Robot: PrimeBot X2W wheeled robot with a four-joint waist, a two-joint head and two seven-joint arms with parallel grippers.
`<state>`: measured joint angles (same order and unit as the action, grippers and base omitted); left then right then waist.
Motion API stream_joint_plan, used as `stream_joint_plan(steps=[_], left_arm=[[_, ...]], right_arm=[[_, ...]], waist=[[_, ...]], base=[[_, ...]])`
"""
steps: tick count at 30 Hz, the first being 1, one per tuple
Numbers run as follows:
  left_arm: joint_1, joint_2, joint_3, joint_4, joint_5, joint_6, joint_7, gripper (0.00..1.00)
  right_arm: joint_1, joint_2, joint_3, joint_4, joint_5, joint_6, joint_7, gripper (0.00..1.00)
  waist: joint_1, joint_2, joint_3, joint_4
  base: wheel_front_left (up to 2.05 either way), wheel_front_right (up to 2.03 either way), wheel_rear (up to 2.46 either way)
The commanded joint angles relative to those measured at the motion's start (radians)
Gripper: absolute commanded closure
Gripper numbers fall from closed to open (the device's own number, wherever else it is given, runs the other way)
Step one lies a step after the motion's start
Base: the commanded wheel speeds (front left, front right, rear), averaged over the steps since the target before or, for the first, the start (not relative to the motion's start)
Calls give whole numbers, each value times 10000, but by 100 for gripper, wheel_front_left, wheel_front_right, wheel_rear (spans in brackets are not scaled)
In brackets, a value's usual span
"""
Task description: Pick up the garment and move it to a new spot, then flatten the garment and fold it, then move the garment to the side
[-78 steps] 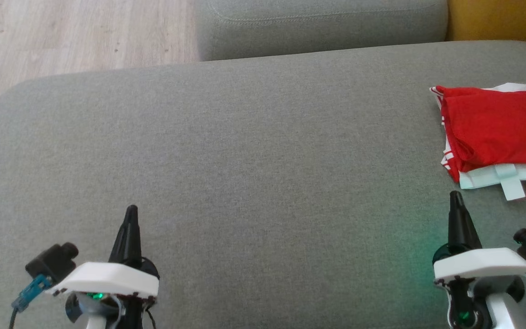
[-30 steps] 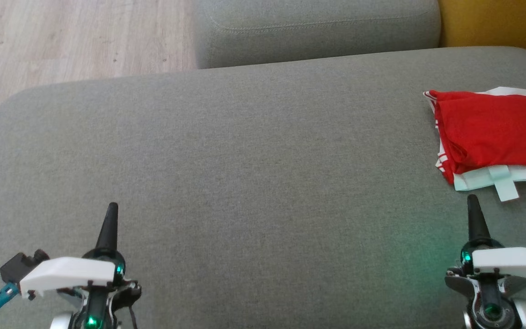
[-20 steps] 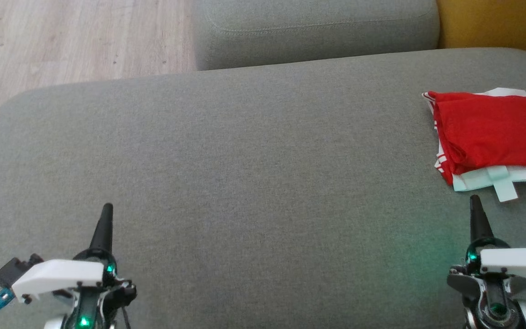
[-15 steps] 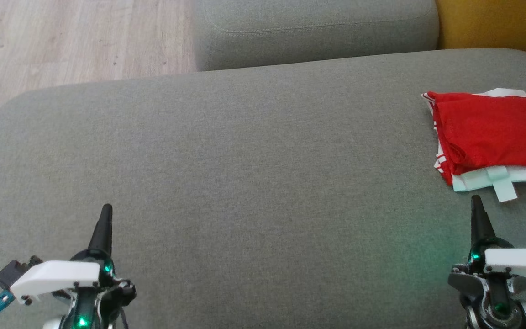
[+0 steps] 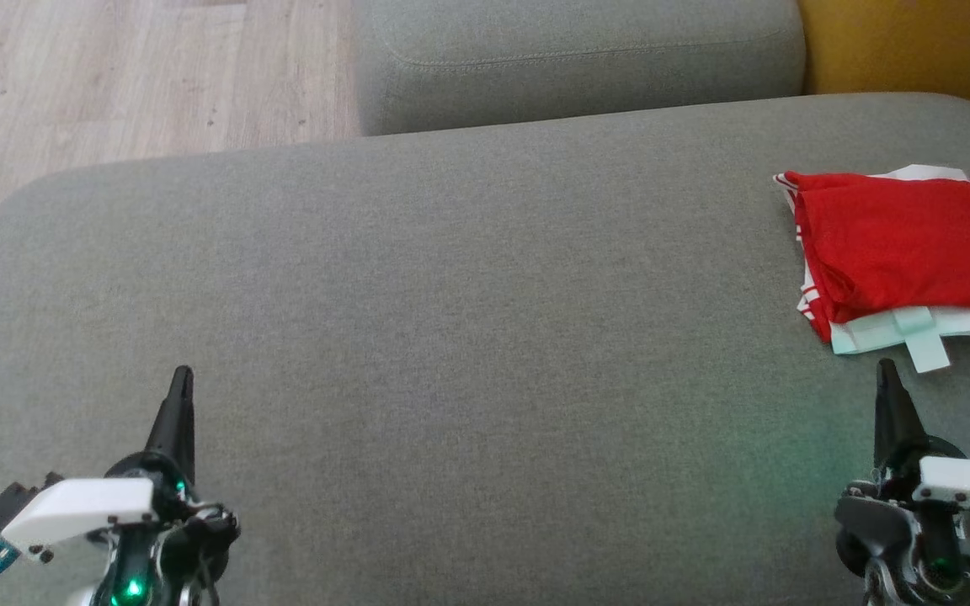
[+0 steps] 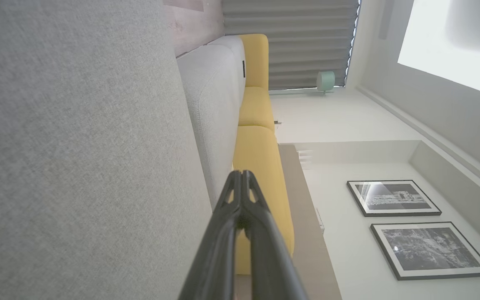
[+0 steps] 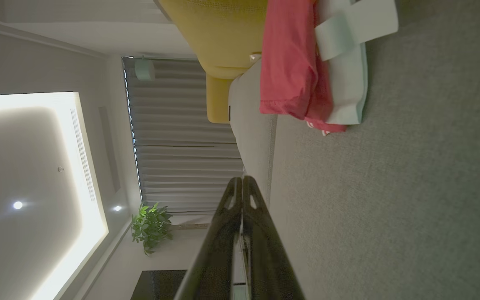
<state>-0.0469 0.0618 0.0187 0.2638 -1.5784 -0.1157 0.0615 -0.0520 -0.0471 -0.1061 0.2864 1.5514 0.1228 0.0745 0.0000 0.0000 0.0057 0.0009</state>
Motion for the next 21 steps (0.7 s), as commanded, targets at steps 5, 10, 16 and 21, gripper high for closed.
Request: stream_joint_plan(steps=[5,10,16,21], left_arm=[[-576,171,548,-207,-614,-146,193,100],[-579,155,575,-204,-615,-149,216,100],[-581,136,601,-202,-593,-150,237,100],[-583,122,622,-201,-576,-150,254,100]], right_arm=[[-542,-162,102,-426,698,79,240,100],[-543,-154,88,-426,709,79,255,100],[-544,-144,75,-425,698,79,265,100],[-545,-136,64,-424,689,79,274,100]], waist=[[0,0,-24,-8],[0,0,-25,-9],[0,0,-25,-9],[0,0,-25,-9]], base=[[0,0,0],[0,0,0],[0,0,0],[0,0,0]])
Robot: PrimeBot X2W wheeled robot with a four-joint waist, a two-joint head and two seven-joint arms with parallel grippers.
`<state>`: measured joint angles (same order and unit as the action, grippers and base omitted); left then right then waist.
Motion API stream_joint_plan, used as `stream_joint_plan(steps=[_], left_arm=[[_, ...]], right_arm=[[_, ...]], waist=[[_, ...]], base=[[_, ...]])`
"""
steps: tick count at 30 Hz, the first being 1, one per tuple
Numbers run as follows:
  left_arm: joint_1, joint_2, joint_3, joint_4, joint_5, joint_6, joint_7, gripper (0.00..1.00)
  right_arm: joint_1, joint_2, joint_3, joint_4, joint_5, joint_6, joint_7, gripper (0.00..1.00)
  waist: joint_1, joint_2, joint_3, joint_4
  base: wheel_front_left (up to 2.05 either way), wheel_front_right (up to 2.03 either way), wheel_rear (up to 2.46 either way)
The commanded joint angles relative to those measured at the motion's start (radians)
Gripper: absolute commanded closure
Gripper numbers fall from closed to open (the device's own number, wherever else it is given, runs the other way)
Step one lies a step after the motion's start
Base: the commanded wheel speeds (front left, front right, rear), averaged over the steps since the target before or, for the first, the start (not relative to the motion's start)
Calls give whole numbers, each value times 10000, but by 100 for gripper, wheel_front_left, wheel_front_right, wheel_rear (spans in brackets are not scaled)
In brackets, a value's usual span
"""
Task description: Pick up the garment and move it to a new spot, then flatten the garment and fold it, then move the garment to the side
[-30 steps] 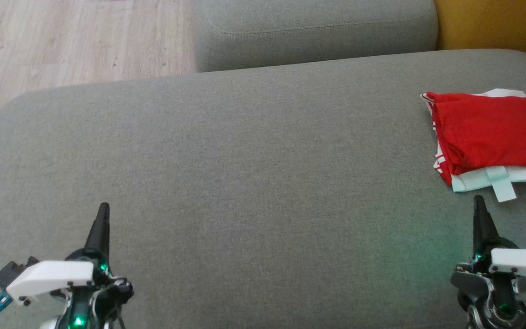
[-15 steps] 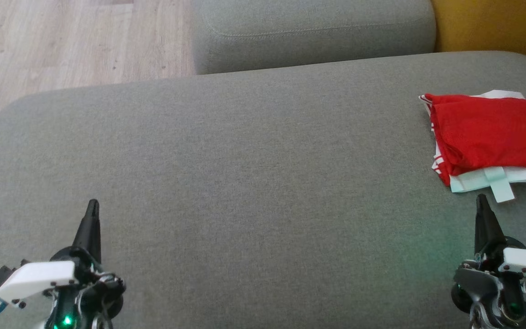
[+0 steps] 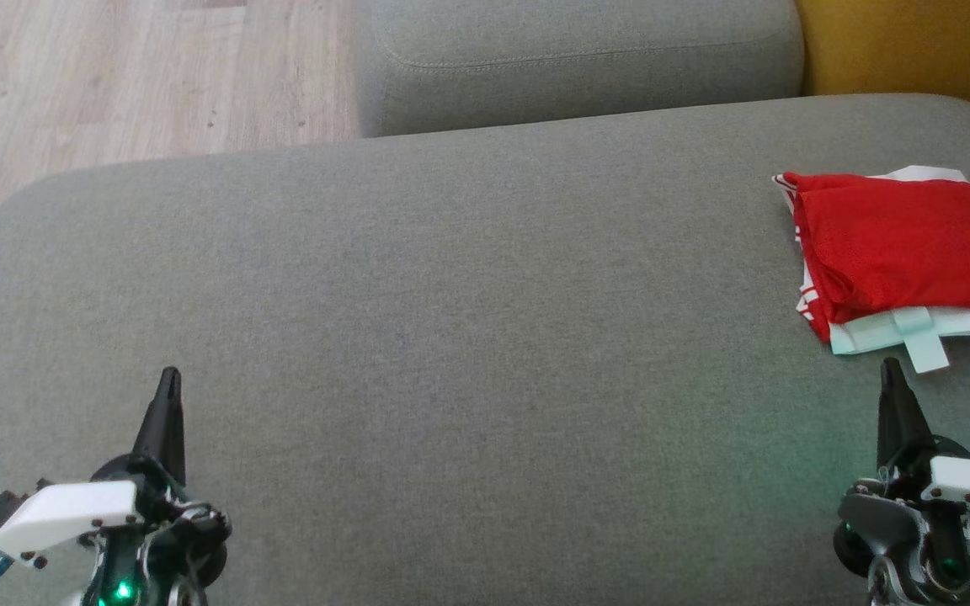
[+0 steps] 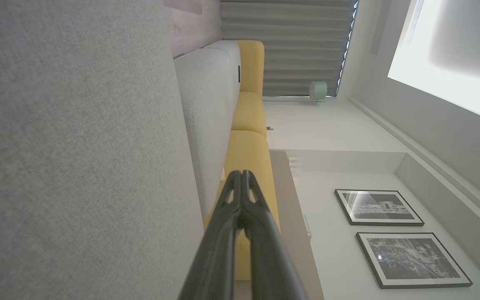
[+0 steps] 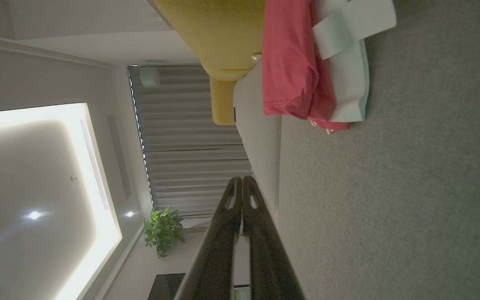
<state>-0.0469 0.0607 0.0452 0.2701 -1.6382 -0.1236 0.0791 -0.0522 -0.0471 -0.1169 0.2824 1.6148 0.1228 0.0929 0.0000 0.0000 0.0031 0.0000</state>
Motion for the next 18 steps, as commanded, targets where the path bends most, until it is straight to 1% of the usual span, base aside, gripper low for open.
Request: stream_joint_plan(steps=[1,18], left_arm=[[-583,130,361,-264,26,-71,80,100],[-588,86,424,-261,78,-71,131,100]], right_arm=[[-544,-135,169,-384,53,79,92,100],[-547,-113,138,-382,26,79,117,100]], waist=[[0,0,1,0],[0,0,1,0]], base=[[0,0,0],[0,0,0]])
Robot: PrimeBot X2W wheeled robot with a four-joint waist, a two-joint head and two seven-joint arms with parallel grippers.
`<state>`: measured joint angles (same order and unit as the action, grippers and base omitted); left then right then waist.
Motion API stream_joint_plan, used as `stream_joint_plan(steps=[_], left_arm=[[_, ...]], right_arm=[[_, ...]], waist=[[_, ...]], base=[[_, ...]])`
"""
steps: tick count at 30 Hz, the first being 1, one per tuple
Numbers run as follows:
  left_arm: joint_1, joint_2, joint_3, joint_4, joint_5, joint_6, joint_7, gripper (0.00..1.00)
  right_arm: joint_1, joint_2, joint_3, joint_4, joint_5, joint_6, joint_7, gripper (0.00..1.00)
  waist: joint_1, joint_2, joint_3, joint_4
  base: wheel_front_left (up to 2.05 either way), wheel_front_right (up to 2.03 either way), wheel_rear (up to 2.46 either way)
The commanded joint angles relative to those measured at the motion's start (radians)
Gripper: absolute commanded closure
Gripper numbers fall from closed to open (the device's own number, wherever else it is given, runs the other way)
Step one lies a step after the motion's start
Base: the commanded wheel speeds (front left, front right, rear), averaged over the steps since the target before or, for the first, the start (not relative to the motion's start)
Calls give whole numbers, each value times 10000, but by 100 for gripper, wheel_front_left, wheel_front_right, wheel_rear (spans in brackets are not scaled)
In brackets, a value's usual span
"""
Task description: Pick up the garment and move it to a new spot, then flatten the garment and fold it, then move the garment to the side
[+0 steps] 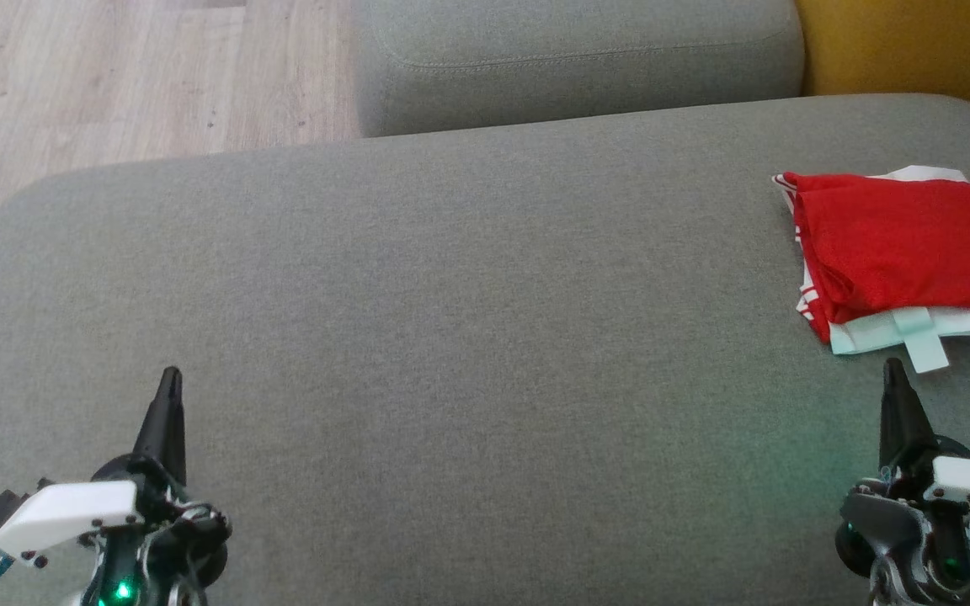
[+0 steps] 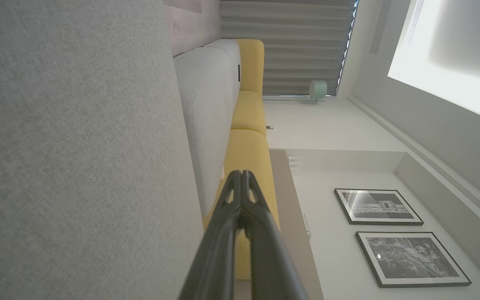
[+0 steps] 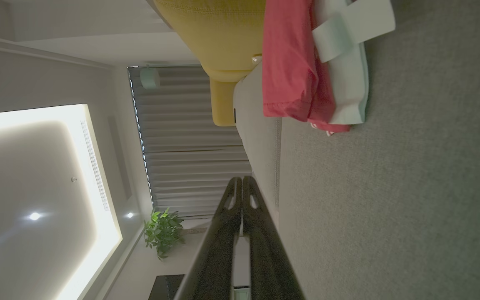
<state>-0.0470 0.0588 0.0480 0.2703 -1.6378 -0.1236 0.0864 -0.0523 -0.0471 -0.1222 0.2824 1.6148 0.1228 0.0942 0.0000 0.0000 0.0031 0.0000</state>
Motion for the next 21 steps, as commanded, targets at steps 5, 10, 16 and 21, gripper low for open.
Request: stream_joint_plan(steps=[5,10,16,21], left_arm=[[-588,96,408,-262,85,-71,68,100],[-589,85,424,-261,98,-71,81,100],[-591,72,442,-260,113,-71,95,100],[-592,62,456,-260,125,-71,107,100]], right_arm=[[-546,-108,185,-382,21,79,109,100],[-547,-103,177,-381,15,79,115,100],[-548,-97,169,-381,7,79,122,100],[-549,-93,162,-380,2,79,127,100]], waist=[[0,0,0,0],[0,0,0,0],[0,0,0,0],[0,0,0,0]], base=[[0,0,0],[0,0,0],[0,0,0],[0,0,0]])
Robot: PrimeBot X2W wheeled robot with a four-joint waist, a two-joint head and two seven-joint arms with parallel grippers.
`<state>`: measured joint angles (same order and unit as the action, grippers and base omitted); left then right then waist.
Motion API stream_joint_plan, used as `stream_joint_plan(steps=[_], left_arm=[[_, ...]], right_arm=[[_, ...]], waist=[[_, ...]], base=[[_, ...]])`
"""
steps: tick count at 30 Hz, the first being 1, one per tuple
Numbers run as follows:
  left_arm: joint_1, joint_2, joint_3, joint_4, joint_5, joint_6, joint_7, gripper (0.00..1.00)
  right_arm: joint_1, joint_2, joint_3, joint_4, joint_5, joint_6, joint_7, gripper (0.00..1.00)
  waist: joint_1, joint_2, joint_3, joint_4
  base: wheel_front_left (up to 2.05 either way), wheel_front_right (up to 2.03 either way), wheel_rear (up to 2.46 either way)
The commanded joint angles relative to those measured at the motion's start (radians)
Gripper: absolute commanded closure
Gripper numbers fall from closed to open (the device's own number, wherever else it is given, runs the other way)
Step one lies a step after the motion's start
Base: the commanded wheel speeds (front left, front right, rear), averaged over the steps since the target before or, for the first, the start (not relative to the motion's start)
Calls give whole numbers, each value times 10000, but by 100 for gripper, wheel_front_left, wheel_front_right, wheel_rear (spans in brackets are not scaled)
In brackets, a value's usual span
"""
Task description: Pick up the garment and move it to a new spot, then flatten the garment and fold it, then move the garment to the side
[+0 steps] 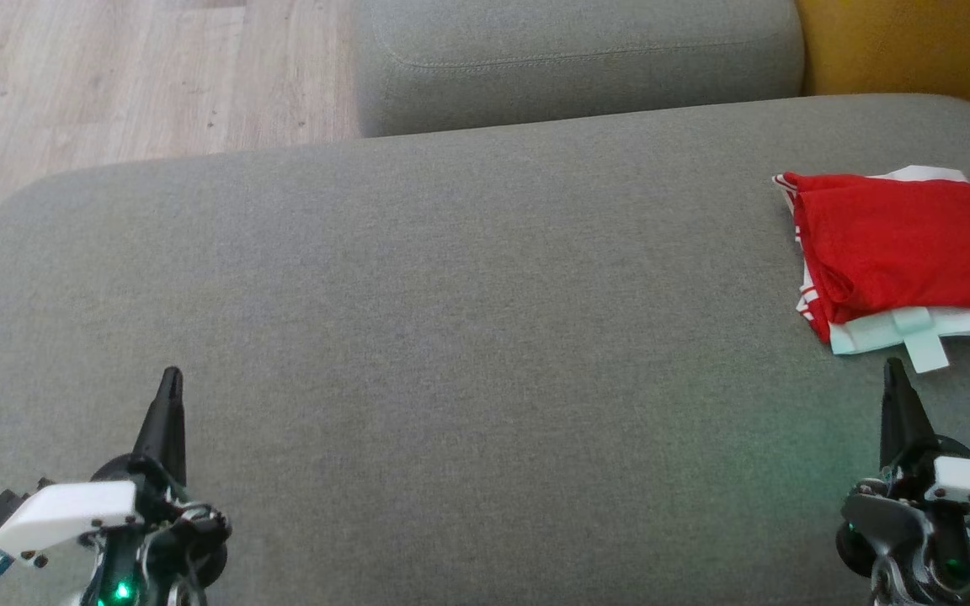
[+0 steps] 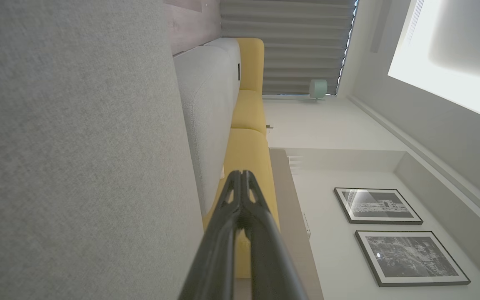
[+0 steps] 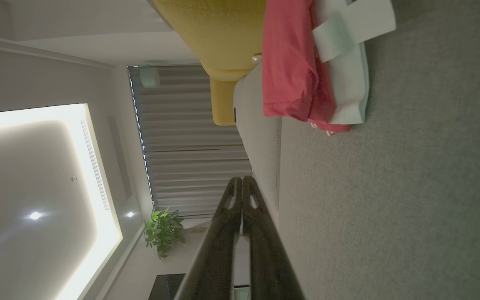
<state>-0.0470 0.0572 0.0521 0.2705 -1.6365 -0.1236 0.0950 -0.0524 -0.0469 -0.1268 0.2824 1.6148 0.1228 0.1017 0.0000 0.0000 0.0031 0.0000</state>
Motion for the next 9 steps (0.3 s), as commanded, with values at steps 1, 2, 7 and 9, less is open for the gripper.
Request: stream_joint_plan(steps=[1,2,7,9], left_arm=[[-592,76,418,-262,114,-71,22,100],[-592,74,421,-262,116,-71,25,100],[-594,65,434,-261,127,-71,35,100],[-594,61,439,-261,131,-71,39,100]], right_arm=[[-548,-94,207,-380,1,79,54,100],[-548,-93,205,-380,0,79,55,100],[-548,-88,199,-380,-5,79,59,100],[-549,-87,197,-380,-7,79,61,100]], waist=[[0,0,0,0],[0,0,0,0],[0,0,0,0],[0,0,0,0]], base=[[0,0,0],[0,0,0],[0,0,0],[0,0,0]])
